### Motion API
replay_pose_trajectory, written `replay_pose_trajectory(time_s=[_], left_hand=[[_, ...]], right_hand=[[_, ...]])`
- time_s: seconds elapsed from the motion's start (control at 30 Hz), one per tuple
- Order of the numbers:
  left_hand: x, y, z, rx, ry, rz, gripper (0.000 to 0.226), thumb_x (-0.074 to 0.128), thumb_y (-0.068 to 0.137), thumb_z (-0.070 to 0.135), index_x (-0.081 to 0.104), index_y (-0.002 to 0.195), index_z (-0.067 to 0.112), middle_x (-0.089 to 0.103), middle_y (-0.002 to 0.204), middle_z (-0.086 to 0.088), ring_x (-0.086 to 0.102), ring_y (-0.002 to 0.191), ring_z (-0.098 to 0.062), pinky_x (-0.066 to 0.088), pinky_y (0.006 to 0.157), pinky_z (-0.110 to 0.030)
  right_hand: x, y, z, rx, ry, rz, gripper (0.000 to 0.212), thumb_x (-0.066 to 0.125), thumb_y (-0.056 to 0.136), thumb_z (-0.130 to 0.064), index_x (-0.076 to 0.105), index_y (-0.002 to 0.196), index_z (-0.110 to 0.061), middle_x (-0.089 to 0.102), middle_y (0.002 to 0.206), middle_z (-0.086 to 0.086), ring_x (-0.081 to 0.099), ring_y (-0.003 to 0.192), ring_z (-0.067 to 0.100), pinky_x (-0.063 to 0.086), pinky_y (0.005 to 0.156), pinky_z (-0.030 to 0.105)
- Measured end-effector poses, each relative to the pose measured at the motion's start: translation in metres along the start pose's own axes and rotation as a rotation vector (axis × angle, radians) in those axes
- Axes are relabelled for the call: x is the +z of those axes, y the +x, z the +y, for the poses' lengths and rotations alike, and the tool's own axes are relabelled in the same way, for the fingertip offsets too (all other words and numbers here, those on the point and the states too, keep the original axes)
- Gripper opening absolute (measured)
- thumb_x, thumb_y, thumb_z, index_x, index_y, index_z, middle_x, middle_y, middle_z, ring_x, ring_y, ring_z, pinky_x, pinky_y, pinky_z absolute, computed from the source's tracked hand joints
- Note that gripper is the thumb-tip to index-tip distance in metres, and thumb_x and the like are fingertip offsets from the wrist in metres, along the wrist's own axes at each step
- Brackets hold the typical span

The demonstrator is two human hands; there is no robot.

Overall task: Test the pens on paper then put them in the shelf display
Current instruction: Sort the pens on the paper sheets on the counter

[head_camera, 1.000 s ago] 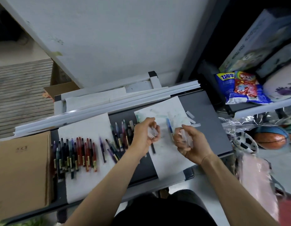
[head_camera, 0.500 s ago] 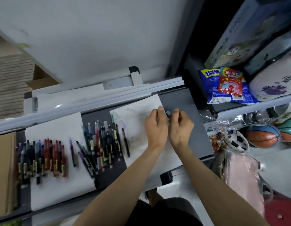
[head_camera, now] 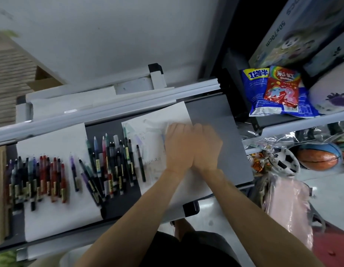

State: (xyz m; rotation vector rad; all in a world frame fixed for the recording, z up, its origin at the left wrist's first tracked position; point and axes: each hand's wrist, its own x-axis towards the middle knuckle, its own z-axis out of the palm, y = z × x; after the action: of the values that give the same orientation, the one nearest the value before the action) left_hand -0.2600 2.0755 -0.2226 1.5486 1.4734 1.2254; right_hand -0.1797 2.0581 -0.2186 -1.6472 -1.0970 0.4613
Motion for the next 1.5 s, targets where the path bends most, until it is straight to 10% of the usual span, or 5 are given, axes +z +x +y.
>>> replay_pose_trajectory(time_s=[0.87, 1.2, 1.5], left_hand=[[-0.036, 0.01, 0.014, -0.005, 0.107, -0.091, 0.017, 0.058, 0.097, 0.003, 0.071, 0.086, 0.003, 0.068, 0.092, -0.004, 0.064, 0.092, -0.023, 0.053, 0.085, -0.036], [-0.102, 0.009, 0.045, 0.058, 0.427, -0.325, 0.019, 0.058, 0.095, 0.017, 0.074, 0.104, 0.014, 0.068, 0.107, 0.001, 0.062, 0.103, -0.02, 0.05, 0.096, -0.037], [-0.2, -0.011, 0.049, -0.142, 0.79, -0.534, 0.028, 0.054, 0.097, 0.03, 0.069, 0.119, 0.021, 0.067, 0.114, -0.001, 0.062, 0.11, -0.025, 0.052, 0.095, -0.04]], right_hand=[[-0.026, 0.003, -0.002, -0.009, 0.006, -0.153, 0.018, 0.051, 0.096, -0.016, 0.068, 0.103, -0.019, 0.068, 0.102, -0.008, 0.065, 0.083, 0.015, 0.051, 0.062, 0.028], [-0.037, 0.004, -0.052, -0.214, -0.442, -0.614, 0.036, 0.052, 0.096, -0.025, 0.067, 0.126, -0.012, 0.068, 0.124, 0.004, 0.058, 0.121, 0.022, 0.046, 0.107, 0.038], [-0.028, -0.023, -0.094, -0.253, -0.752, -0.779, 0.03, 0.05, 0.099, -0.031, 0.065, 0.12, -0.016, 0.065, 0.118, 0.003, 0.056, 0.112, 0.025, 0.047, 0.092, 0.037]])
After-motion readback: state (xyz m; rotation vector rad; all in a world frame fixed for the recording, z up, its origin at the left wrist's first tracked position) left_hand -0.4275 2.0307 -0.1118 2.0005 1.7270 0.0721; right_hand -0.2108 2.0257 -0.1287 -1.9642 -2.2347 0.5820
